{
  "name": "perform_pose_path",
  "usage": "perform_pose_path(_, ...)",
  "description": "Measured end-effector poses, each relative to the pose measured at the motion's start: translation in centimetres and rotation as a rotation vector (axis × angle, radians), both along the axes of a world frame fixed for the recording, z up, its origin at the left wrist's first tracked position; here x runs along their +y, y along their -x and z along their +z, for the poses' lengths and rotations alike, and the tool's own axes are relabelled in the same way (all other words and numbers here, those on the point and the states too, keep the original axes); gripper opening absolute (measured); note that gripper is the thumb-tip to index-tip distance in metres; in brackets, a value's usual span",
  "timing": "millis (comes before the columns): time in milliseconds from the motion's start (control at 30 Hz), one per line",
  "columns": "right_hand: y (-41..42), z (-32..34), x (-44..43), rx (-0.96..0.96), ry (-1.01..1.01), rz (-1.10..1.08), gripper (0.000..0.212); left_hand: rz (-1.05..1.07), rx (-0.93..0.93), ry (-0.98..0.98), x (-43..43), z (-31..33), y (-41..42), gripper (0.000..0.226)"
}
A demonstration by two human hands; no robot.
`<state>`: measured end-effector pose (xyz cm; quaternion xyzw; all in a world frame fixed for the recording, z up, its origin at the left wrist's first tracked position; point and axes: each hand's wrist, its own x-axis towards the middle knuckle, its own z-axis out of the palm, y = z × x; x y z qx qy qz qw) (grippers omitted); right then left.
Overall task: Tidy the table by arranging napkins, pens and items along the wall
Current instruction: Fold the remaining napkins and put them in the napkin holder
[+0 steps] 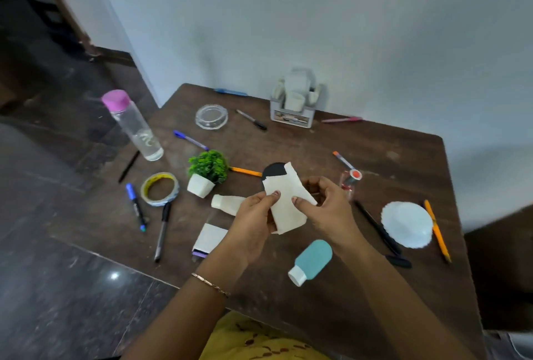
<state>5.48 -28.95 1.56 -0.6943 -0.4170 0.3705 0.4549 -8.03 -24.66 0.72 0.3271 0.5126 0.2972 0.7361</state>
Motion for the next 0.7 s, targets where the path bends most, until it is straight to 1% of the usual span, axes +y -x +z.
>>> perform_pose_path(133, 1.9, 0.5, 2.1, -0.133, -0.113, 0.177, 0.025, 0.091, -0.096, -0.024, 1.0, 0.8, 1.7, 0.028)
perform_pose_path(200, 2.6, 0.6, 2.9, -0.212, -0.174, 0.229, 0.025, 0.121, -0.138, -0.029, 1.6, 0.9, 2.1, 0.03)
perform_pose_path(333, 3.4, 0.3, 4.6, -0.382, -0.258, 0.275, 0.021, 0.145, -0.195, -0.013, 3.1, 1.4, 2.7, 0.043)
perform_pose_path(400, 3.7, 0.3, 5.3, -0.448, -0.263, 0.326, 0.024, 0.138, -0.222, -0.001, 4.0, 1.7, 3.0, 0.046)
perform_pose_path(467, 3.8, 0.4, 5.7, -0.489, -0.244, 0.413, 0.032, 0.146, -0.23, 0.001, 4.8, 1.9, 3.2, 0.04)
perform_pose_path(500, 3.8, 0.6, 5.8, -0.497, -0.245, 0.45, 0.033, 0.154, -0.231, -0.003, 5.2, 2.1, 3.3, 0.036)
perform_pose_path(533, 3.7, 0.6, 6.2, -0.479, -0.262, 0.461, 0.031, 0.163, -0.234, -0.003, 5.7, 2.2, 3.4, 0.032)
perform_pose_path(600, 3.8, 0.7, 7.1, -0.332, -0.3, 0.401, 0.028, 0.191, -0.233, 0.015, 6.8, 2.2, 3.7, 0.023)
perform_pose_path(667, 4.0, 0.6, 8.3, -0.181, -0.325, 0.26, 0.028, 0.218, -0.24, 0.044, 8.0, 2.3, 4.1, 0.021)
perform_pose_path(700, 4.1, 0.6, 8.9, -0.164, -0.324, 0.178, 0.025, 0.216, -0.232, 0.05, 8.6, 2.3, 4.4, 0.022)
